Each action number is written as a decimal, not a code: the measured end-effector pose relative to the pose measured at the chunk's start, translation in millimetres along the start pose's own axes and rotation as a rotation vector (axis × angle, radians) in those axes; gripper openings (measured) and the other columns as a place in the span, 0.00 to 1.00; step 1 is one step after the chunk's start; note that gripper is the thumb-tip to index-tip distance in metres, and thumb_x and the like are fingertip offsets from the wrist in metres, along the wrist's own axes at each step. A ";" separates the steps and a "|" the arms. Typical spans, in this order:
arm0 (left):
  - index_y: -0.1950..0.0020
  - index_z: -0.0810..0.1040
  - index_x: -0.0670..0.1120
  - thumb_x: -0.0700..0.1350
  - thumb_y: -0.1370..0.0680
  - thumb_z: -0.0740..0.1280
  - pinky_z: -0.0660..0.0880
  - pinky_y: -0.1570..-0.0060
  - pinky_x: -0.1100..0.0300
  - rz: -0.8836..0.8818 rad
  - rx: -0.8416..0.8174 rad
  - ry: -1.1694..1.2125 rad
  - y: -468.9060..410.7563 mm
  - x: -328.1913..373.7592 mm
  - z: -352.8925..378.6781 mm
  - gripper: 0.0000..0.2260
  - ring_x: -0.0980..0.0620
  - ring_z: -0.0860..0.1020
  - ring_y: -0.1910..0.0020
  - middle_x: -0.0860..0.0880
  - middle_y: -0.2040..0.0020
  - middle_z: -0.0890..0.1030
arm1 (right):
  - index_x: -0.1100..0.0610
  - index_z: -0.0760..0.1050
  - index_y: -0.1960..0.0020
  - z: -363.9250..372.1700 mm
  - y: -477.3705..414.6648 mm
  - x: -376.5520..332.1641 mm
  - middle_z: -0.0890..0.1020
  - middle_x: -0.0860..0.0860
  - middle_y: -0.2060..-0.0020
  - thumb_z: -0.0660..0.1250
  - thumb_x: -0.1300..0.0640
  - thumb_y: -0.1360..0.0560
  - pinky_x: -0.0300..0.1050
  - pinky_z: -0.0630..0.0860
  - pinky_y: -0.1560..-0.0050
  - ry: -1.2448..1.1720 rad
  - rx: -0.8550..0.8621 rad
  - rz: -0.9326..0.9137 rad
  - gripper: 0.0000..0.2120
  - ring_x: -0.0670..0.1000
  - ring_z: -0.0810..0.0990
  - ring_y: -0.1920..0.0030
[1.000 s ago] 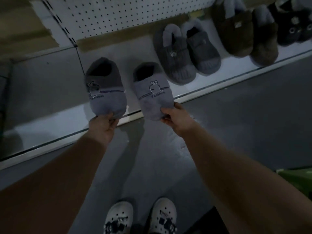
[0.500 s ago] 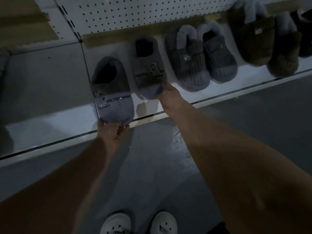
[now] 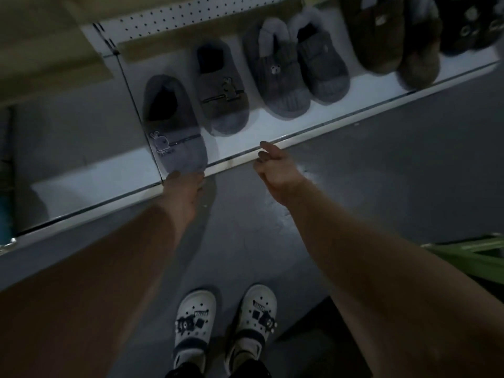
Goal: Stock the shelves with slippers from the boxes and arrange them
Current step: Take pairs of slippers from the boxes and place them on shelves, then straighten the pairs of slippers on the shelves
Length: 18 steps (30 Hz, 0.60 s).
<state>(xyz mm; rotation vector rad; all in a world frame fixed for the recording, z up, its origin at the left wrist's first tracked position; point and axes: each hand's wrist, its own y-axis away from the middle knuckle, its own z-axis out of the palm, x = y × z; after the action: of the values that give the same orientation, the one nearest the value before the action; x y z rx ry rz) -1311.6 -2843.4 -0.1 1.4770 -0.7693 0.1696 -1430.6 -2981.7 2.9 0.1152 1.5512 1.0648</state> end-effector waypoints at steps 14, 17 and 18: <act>0.32 0.71 0.49 0.46 0.24 0.69 0.70 0.53 0.63 0.504 -0.351 -0.975 246.6 97.2 26.6 0.21 0.50 0.77 0.47 0.50 0.43 0.78 | 0.52 0.73 0.30 -43.7 220.2 -148.6 0.78 0.54 0.37 0.65 0.63 0.25 0.54 0.77 0.38 0.658 0.097 -0.127 0.25 0.56 0.80 0.41; 0.34 0.73 0.49 0.47 0.25 0.70 0.75 0.46 0.57 0.635 -0.417 -1.068 308.1 128.7 29.9 0.20 0.49 0.79 0.45 0.50 0.43 0.80 | 0.49 0.73 0.31 -56.2 277.5 -193.1 0.80 0.52 0.40 0.67 0.59 0.25 0.54 0.77 0.39 0.743 0.142 -0.189 0.23 0.55 0.81 0.44; 0.34 0.74 0.49 0.48 0.25 0.71 0.75 0.45 0.57 0.678 -0.446 -1.095 331.1 140.5 29.9 0.19 0.50 0.79 0.46 0.50 0.44 0.80 | 0.49 0.74 0.31 -59.4 299.7 -209.9 0.80 0.52 0.41 0.67 0.59 0.24 0.52 0.76 0.39 0.768 0.166 -0.220 0.22 0.55 0.81 0.45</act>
<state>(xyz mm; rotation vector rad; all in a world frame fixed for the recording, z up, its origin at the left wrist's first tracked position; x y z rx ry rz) -1397.7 -2876.9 348.8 0.7437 -2.0319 -0.3289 -1557.2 -2968.0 351.0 -0.3890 2.2757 0.8383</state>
